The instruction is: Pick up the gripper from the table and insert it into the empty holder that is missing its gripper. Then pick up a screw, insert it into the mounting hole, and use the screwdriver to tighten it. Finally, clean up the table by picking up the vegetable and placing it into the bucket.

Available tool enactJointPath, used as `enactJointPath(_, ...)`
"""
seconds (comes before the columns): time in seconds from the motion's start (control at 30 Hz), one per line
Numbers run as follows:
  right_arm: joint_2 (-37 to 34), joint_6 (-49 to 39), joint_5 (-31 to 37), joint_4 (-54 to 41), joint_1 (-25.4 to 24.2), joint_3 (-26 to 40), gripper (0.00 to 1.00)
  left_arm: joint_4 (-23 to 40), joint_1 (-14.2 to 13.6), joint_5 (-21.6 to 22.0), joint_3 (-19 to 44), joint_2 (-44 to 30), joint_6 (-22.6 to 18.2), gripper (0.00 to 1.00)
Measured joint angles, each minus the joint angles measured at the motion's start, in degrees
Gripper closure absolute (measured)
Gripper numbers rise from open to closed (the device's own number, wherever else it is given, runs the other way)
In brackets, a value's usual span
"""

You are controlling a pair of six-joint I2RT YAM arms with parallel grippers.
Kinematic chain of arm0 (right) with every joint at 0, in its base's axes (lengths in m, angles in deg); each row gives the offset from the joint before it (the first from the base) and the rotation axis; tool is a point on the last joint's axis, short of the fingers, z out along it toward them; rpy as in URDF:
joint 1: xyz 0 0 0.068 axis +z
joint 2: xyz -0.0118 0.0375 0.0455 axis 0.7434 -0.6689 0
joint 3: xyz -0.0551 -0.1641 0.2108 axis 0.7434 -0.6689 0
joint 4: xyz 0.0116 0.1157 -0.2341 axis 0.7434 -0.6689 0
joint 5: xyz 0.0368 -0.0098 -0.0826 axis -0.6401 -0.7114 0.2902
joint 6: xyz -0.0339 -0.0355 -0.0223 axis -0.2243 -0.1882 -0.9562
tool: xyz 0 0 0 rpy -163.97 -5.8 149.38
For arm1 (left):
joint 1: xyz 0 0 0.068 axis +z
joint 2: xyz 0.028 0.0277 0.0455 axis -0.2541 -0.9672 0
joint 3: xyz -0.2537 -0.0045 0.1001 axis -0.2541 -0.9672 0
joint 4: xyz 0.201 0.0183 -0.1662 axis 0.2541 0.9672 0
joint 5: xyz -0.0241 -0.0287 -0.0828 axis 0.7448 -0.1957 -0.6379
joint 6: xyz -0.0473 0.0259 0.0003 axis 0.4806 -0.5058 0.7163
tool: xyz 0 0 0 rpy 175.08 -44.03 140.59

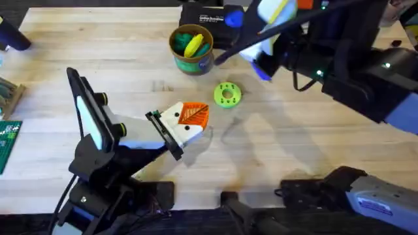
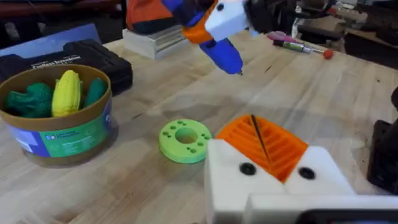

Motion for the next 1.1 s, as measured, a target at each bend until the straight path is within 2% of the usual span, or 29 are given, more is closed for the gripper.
enactJointPath(0.13,-4.3,-9.1,5.1,-5.7,-5.7,0.0,0.970,0.0,0.0,0.0,0.0,0.0,0.0,0.986)
enactJointPath(0.33,-11.2,-20.1,9.5,-6.3,-11.6,0.0,0.970,0.0,0.0,0.0,0.0,0.0,0.0,0.986)
enactJointPath(0.53,-17.3,-25.9,10.7,-6.8,-14.6,0.0,0.970,0.0,0.0,0.0,0.0,0.0,0.0,0.986)
enactJointPath(0.67,-20.5,-27.1,10.8,-11.3,-14.9,0.0,0.964,0.0,0.0,0.0,0.0,0.0,0.0,0.986)
enactJointPath(0.77,-22.3,-27.8,10.9,-15.2,-14.9,0.0,0.921,0.0,0.0,0.0,0.0,0.0,0.0,0.986)
enactJointPath(0.8,-22.6,-27.8,11.1,-16.0,-14.9,0.0,0.884,0.0,0.0,0.0,0.0,0.0,0.0,0.986)
enactJointPath(0.83,-22.6,-27.7,11.5,-16.2,-14.9,0.1,0.765,0.0,0.0,0.0,0.0,0.0,0.0,0.986)
enactJointPath(1.0,-21.8,-25.9,12.5,-16.0,-15.0,1.2,0.056,0.0,0.0,0.0,0.0,0.0,0.0,0.986)
enactJointPath(1.1,-21.3,-23.1,12.5,-17.0,-15.0,1.5,0.011,0.0,0.0,0.0,0.0,0.0,0.0,0.986)
